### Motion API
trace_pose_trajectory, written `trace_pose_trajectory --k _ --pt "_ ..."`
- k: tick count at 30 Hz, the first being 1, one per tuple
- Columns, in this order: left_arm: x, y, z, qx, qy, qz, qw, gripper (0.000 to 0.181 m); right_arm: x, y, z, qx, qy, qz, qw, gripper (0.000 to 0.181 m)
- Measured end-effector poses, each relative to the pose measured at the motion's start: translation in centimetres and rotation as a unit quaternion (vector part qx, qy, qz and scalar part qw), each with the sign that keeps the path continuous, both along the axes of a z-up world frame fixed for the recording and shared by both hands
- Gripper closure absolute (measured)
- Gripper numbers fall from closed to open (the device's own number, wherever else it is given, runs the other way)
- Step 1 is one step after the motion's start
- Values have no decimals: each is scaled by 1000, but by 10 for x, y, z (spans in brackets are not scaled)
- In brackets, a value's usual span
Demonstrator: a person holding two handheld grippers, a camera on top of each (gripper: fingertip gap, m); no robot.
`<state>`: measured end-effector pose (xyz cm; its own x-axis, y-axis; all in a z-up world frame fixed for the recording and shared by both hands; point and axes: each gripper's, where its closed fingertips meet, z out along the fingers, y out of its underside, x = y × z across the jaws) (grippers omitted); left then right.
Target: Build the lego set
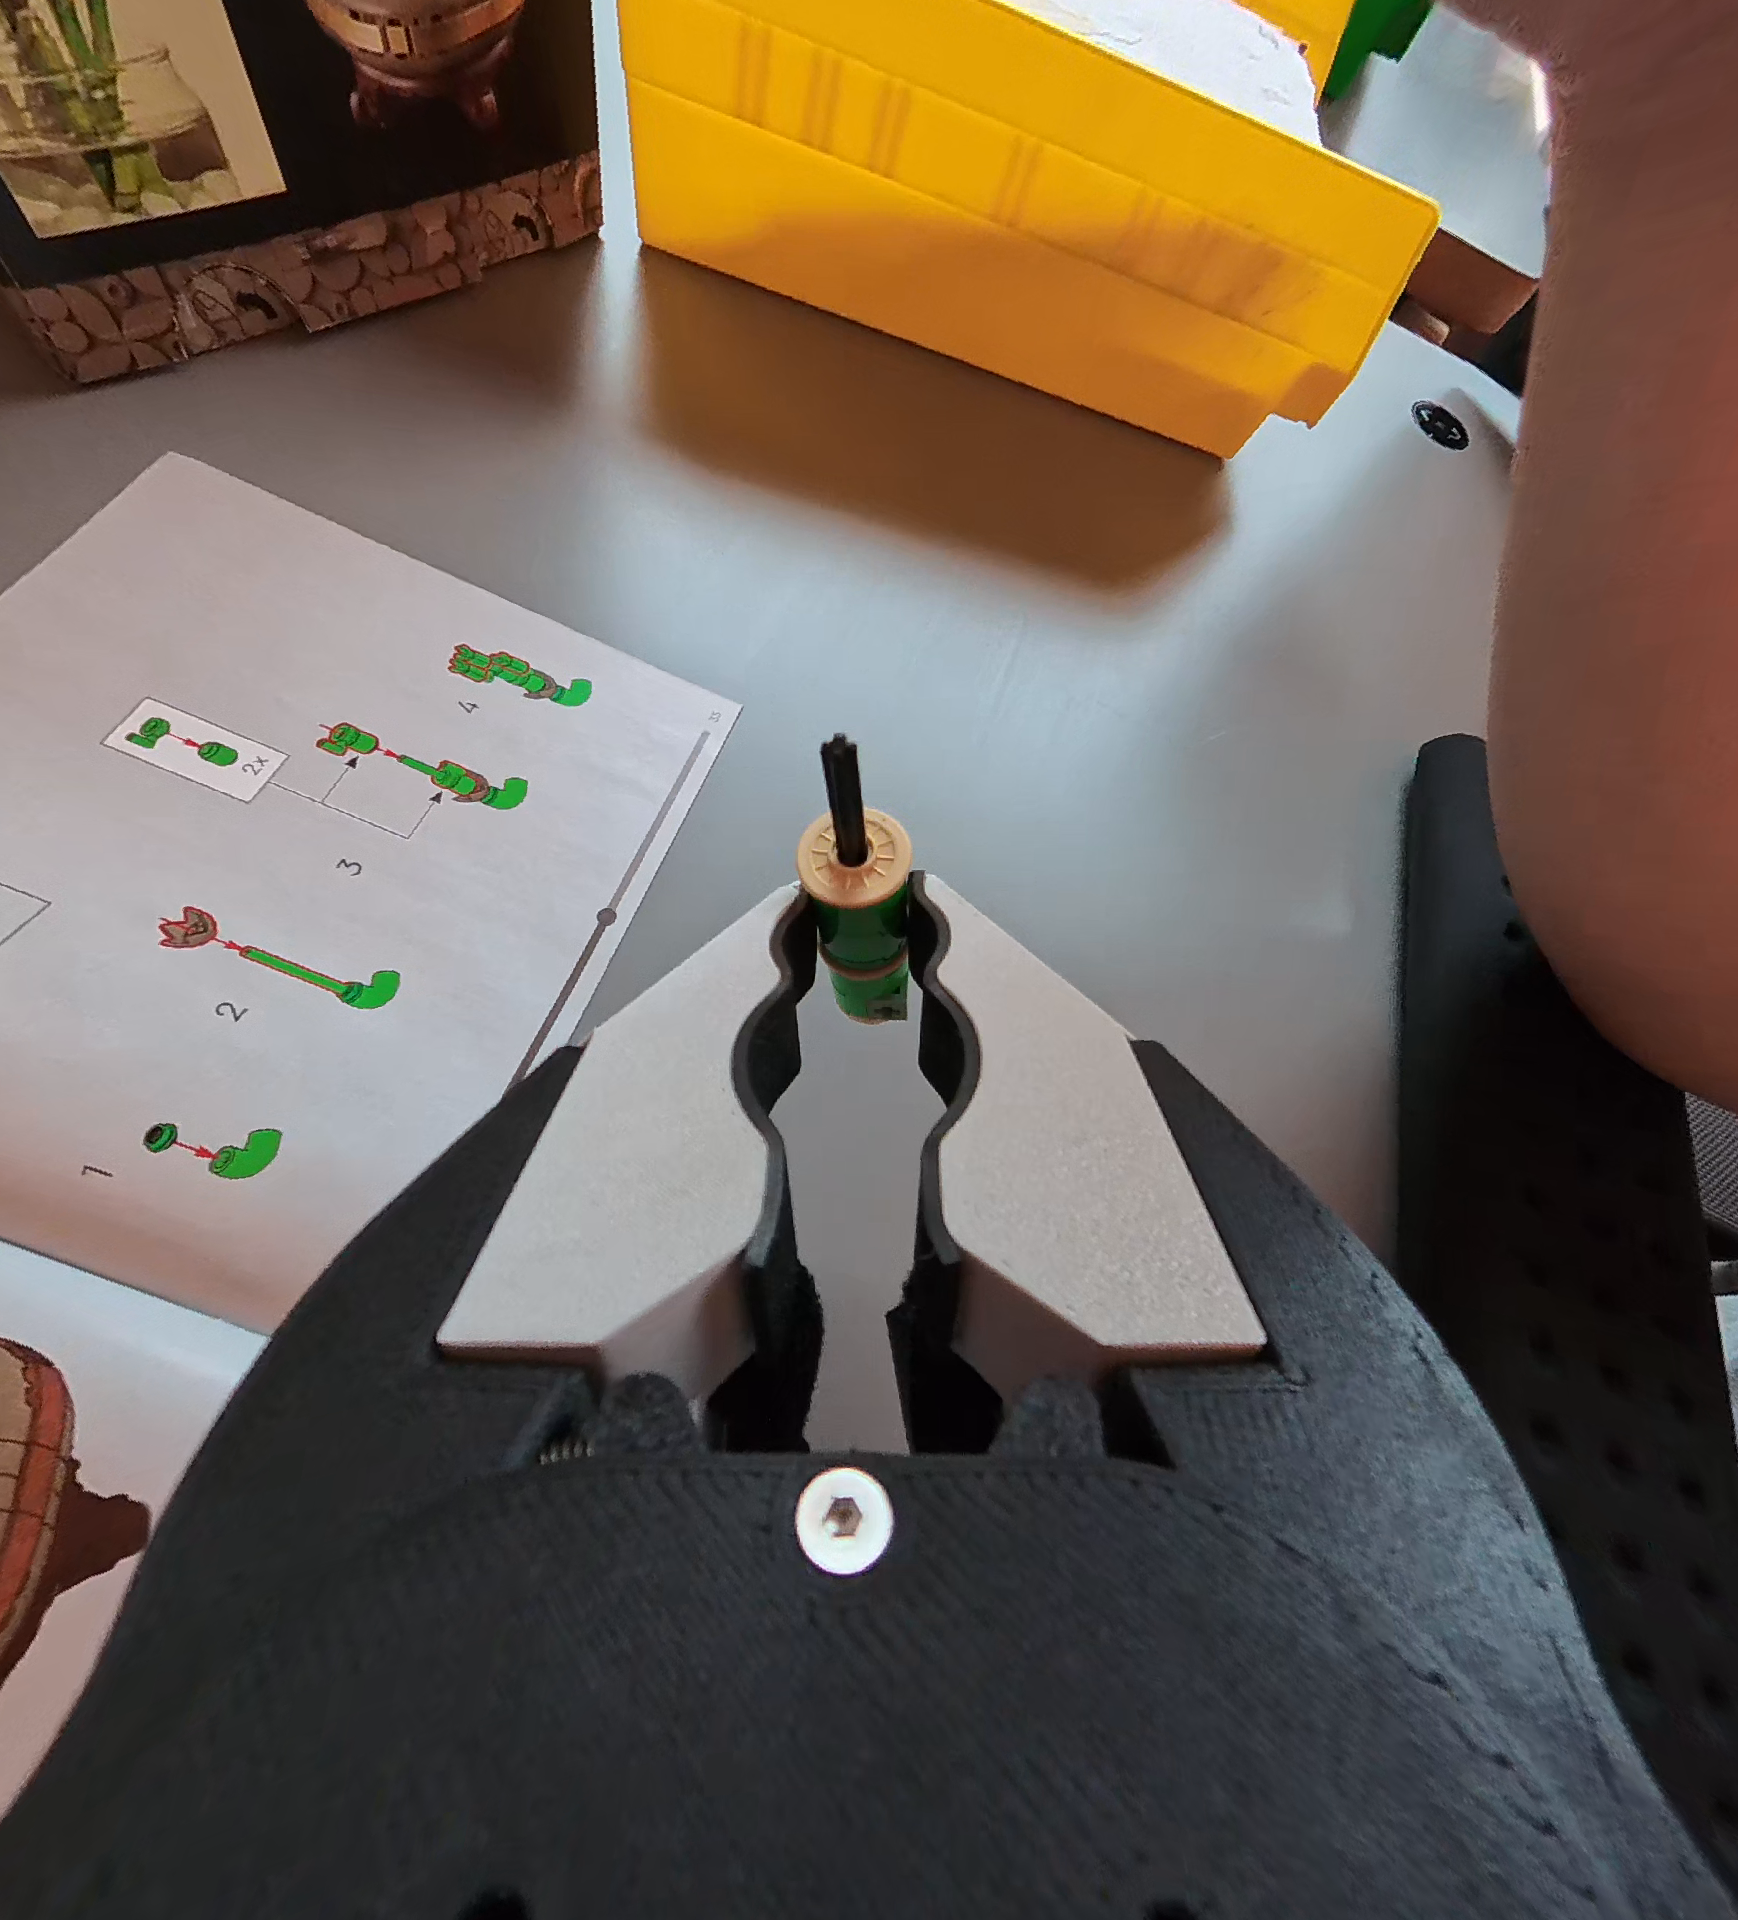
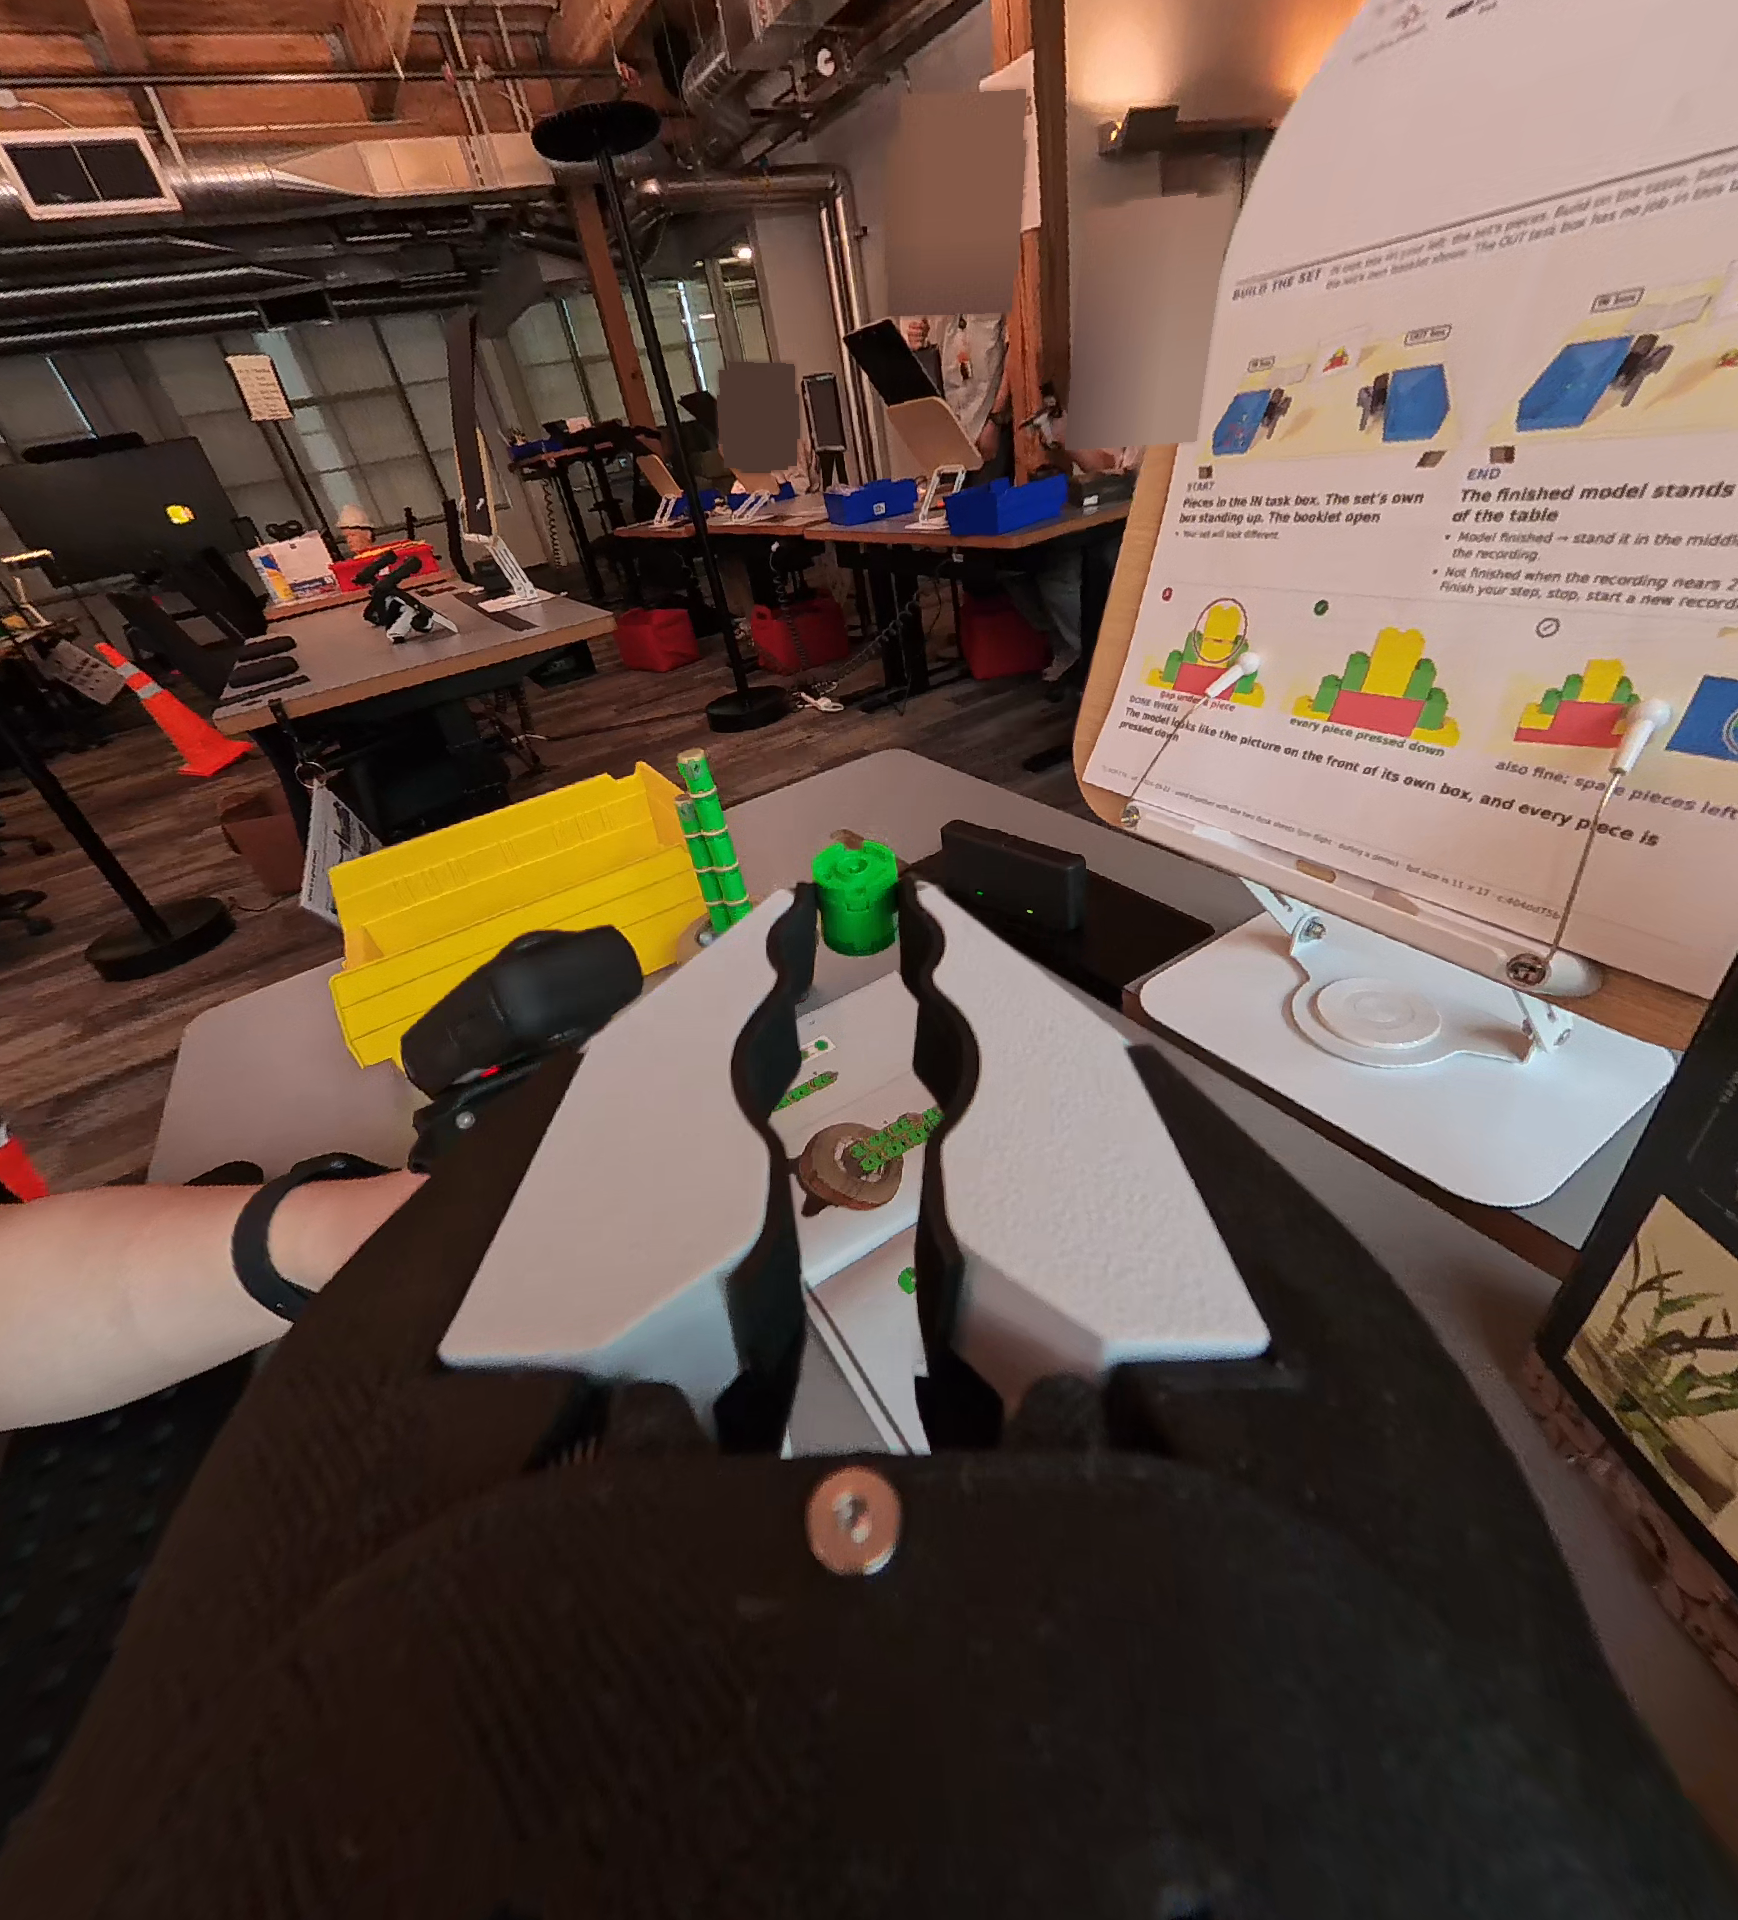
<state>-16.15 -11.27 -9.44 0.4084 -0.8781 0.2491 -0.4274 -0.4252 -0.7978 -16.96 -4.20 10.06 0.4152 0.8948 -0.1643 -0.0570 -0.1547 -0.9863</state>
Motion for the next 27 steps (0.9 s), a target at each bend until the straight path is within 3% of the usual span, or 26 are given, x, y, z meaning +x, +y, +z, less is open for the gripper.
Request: trace_pose_trajectory --k 5,19,27 --pt "-10 7 2 -2 1 11 1000 166 -6 0 -12 -47 18 46 998 167" --pt "-3 0 -2 -9 2 -1 1000 166 -19 -32 -2 -83 60 164 981 167" --pt "5 -7 -8 -7 12 -16 1000 166 -20 -36 -2 -92 58 177 978 167"
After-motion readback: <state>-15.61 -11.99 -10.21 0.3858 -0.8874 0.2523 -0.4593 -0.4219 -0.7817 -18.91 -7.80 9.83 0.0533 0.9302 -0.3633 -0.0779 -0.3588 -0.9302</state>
